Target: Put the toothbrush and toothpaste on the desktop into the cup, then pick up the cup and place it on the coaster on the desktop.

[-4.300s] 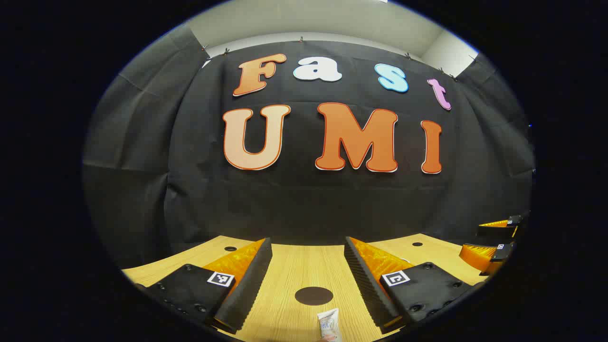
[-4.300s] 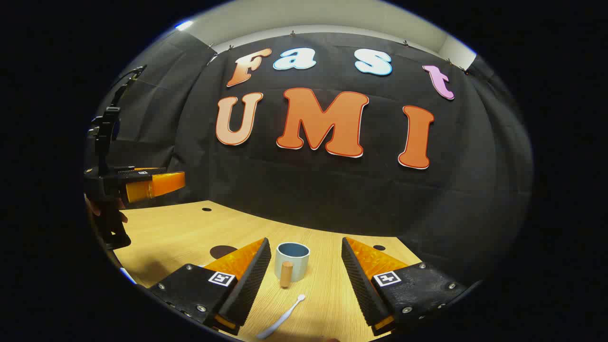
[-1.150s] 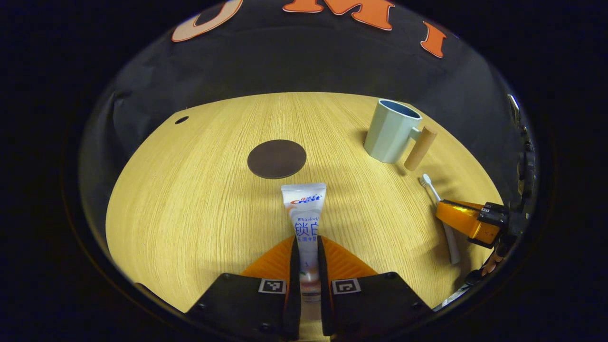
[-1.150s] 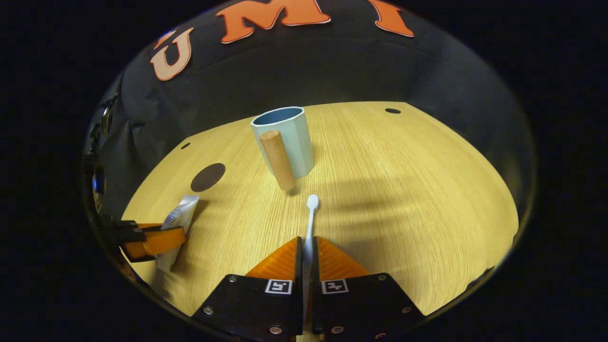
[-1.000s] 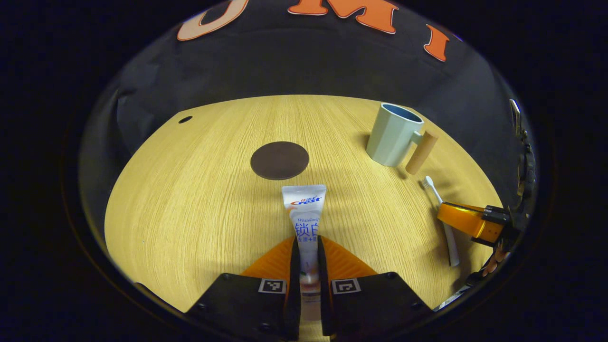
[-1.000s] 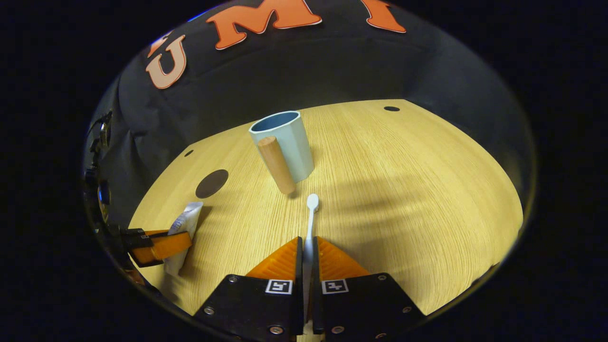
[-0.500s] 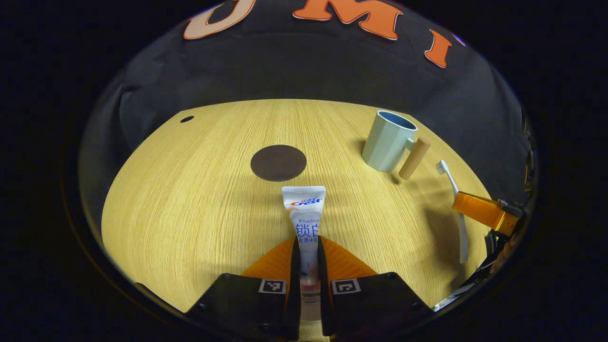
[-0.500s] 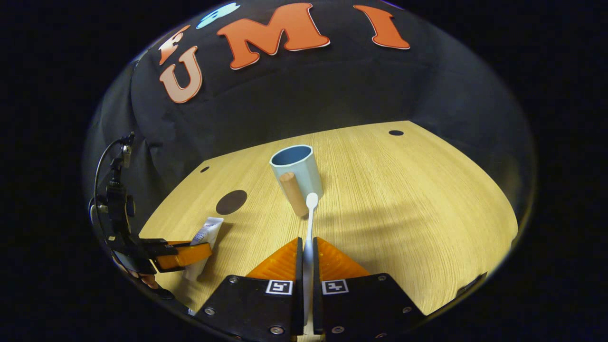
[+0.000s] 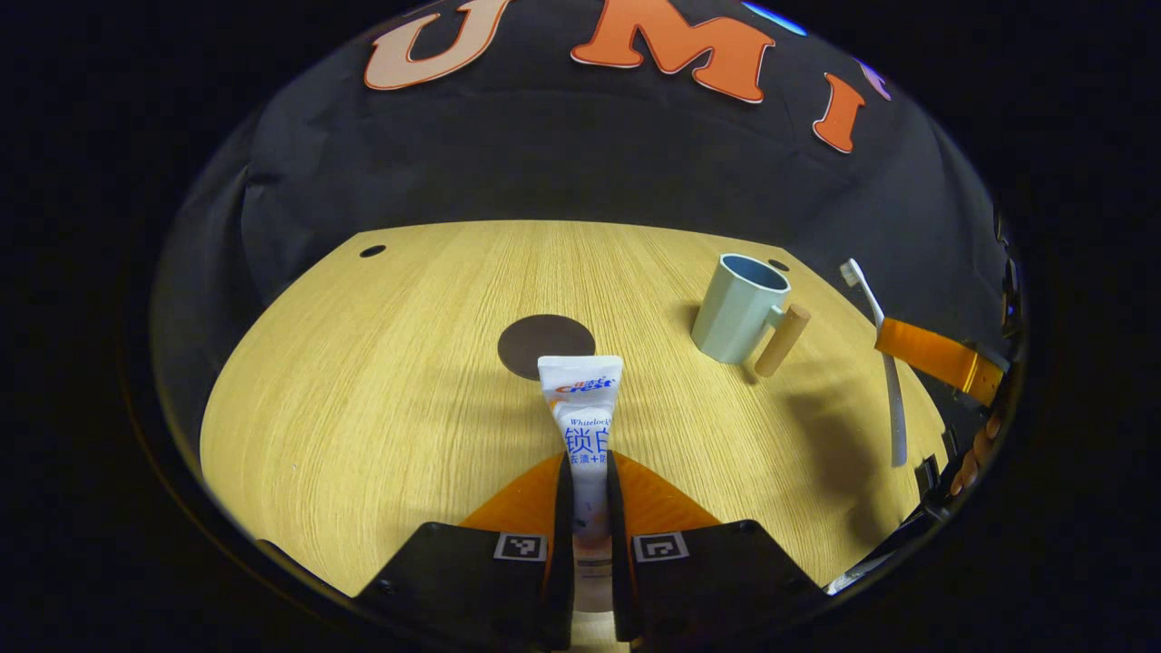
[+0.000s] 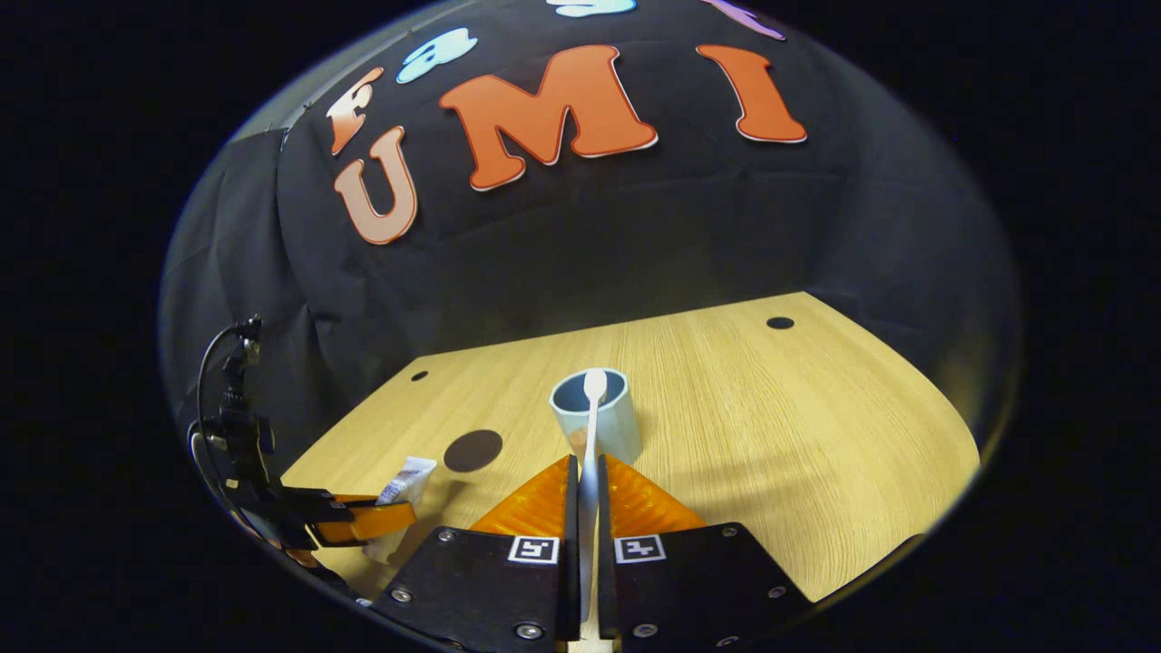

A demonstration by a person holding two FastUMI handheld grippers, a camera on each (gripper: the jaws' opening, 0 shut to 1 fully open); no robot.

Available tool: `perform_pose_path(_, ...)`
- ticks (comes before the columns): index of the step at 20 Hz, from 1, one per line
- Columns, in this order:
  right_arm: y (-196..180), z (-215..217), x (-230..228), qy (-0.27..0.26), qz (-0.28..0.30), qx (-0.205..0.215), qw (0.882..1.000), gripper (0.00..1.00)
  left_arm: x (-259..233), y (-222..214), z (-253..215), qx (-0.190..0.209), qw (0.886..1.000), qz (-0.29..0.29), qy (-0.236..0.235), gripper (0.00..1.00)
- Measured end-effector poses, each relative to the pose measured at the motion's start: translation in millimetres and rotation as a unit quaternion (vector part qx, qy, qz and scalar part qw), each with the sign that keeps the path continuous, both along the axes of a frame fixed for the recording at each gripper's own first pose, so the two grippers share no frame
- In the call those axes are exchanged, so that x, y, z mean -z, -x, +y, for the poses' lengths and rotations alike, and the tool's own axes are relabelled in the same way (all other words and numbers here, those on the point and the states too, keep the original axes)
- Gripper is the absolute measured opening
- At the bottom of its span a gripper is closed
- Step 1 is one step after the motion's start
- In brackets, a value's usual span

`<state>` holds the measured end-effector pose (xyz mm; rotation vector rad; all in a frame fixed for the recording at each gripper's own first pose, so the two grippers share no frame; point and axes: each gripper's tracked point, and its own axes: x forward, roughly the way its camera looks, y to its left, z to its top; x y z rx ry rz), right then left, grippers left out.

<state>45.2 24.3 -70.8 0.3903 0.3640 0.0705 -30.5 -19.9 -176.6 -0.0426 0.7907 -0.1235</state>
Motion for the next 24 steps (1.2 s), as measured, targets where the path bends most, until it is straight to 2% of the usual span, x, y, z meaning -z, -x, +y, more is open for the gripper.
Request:
perform_pose_path(6,-34,-1,-48,0.025,-0.078,-0.005,0.997,0.08,-14,-8,10,-0.018,0.999,-0.028,0.007,0.20)
perform_pose_path(12,-65,14,-77,0.058,-0.164,-0.025,0.984,0.08,-29,-10,16,-0.022,0.999,-0.043,0.015,0.20)
perform_pose_path(19,-99,25,-71,0.047,-0.201,-0.026,0.978,0.08,-37,-8,17,-0.030,0.998,-0.056,0.014,0.21)
perform_pose_path(24,-126,3,-65,0.041,-0.218,0.000,0.975,0.08,-38,-6,19,-0.036,0.997,-0.060,0.015,0.20)
